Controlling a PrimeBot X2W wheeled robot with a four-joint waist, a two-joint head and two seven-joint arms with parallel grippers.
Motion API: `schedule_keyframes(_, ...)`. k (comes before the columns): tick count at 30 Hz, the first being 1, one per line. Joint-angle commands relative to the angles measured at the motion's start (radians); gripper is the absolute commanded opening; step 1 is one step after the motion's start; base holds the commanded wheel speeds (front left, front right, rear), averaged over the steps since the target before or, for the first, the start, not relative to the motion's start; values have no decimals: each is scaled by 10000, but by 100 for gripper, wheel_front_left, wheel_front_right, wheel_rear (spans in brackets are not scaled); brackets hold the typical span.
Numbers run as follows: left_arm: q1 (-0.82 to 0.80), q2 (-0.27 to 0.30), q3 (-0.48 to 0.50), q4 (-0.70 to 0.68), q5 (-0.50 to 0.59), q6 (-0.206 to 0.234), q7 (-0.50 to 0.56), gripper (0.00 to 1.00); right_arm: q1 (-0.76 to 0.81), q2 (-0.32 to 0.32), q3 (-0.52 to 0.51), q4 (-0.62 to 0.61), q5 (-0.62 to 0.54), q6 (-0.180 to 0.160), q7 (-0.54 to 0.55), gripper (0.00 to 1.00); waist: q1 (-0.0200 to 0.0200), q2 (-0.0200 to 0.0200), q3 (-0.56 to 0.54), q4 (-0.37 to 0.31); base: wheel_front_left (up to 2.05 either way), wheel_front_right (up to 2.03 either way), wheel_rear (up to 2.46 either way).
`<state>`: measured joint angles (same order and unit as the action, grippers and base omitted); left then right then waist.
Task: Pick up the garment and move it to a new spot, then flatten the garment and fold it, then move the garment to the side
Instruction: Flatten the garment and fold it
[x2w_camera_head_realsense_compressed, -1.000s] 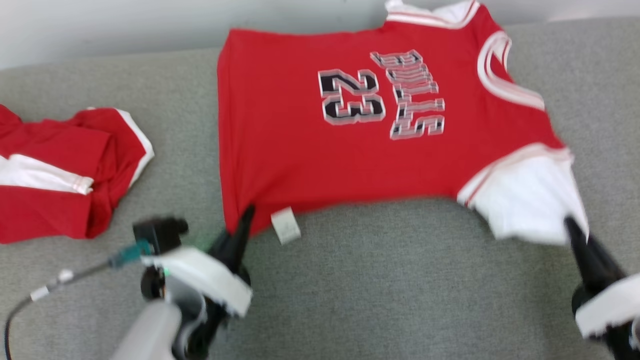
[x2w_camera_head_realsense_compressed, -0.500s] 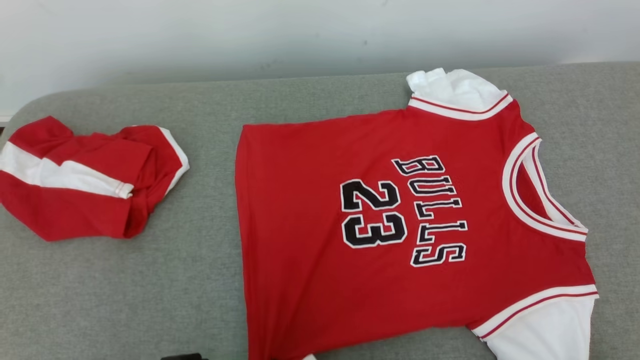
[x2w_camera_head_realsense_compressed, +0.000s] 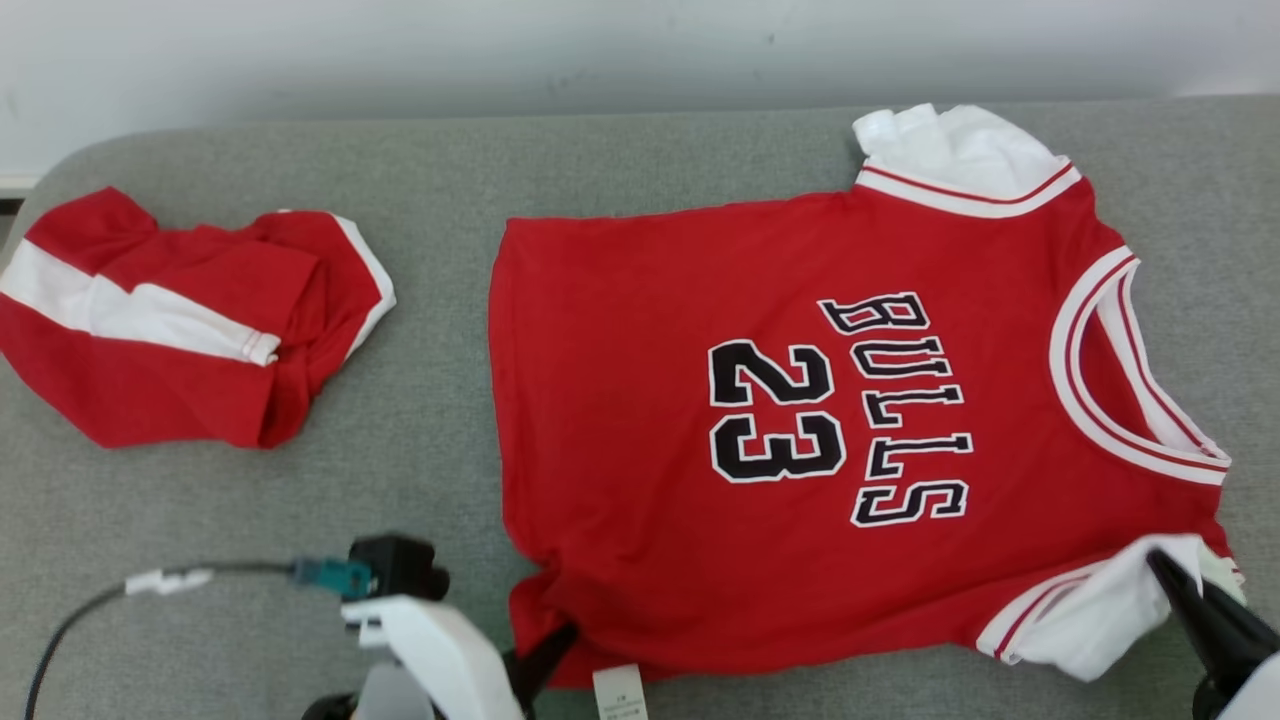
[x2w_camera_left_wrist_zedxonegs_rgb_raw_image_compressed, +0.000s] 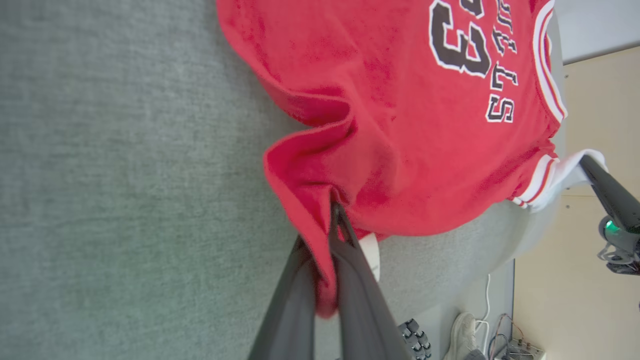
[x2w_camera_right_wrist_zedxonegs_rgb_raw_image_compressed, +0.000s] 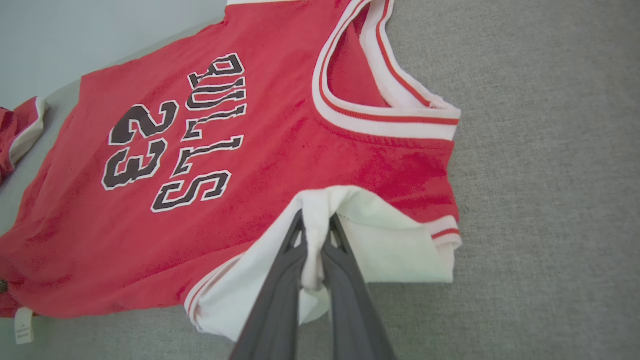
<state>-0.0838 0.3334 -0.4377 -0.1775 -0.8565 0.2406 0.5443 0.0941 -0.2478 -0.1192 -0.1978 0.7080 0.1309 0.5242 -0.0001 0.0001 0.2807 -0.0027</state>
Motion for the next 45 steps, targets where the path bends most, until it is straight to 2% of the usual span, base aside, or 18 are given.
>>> schedule_keyframes(1, -448, -50, 93, -145, -389, 221, 535, 0, -472, -89, -15, -82, 24, -5, 351, 0, 1, -1, 180, 104, 0, 0, 0)
schedule_keyframes(9, -2138, 102, 311, -553, -981, 1423, 2759, 0, -2462, -631, -75, 71, -234, -5, 1690, 0, 1, -1, 710, 157, 0, 0, 0)
schedule_keyframes(14, -3052, 230, 376, -706, -1180, 1914, 3699, 0, -3505, -845, -23, 366, -461, -5, 2122, 0, 1, -1, 1034, 131, 0, 0, 0)
schedule_keyframes(19, -3866, 52, 586, -342, -1147, 2342, 3947, 0, -4282, -846, 301, 852, -766, -5, 2133, 0, 1, -1, 1310, 76, 0, 0, 0)
schedule_keyframes(26, -4356, -216, 927, 211, -1293, 2715, 3815, 2, -4992, -746, 872, 1582, -1060, -5, 1510, 0, 1, -1, 1392, -37, 0, 0, 0)
schedule_keyframes(27, -4342, -251, 981, 252, -1290, 2716, 3730, 35, -5054, -694, 869, 1659, -1096, -5, 1341, 3, 1, -1, 1374, -51, 0, 0, 0)
schedule_keyframes(28, -4291, -295, 1016, 274, -1290, 2694, 3614, 96, -5087, -652, 902, 1741, -1116, -5, 1167, 25, 1, -1, 1331, -64, 0, 0, 0)
schedule_keyframes(29, -4208, -320, 1062, 279, -1296, 2660, 3510, 100, -5100, -625, 949, 1784, -1090, -5, 979, 60, 1, -1, 1299, -71, 0, 0, 0)
schedule_keyframes(30, -4114, -323, 1103, 245, -1299, 2612, 3405, 100, -5082, -608, 940, 1865, -1080, -5, 817, 100, 1, -1, 1260, -81, 0, 0, 0)
schedule_keyframes(32, -3882, -397, 1280, 128, -1378, 2530, 3161, 100, -4997, -630, 877, 1928, -1123, -5, 427, 100, 1, -1, 1155, -90, 0, 0, 0)
schedule_keyframes(35, -3488, -220, 1505, -220, -1233, 2170, 2638, 100, -4653, -662, 773, 1812, -995, -5, -64, 100, 1, -1, 997, -96, 0, 0, 0)
schedule_keyframes(39, -2679, 382, 1583, -899, -586, 1420, 1720, 100, -3977, -909, 694, 1358, -1072, -5, -602, 100, 1, -1, 801, -124, 0, 0, 0)
schedule_keyframes(45, -1306, 1035, 1047, -1432, 472, 693, 632, 100, -2636, -1382, 520, 951, -1410, -5, -952, 100, 1, -1, 840, -72, 0, 0, 0)
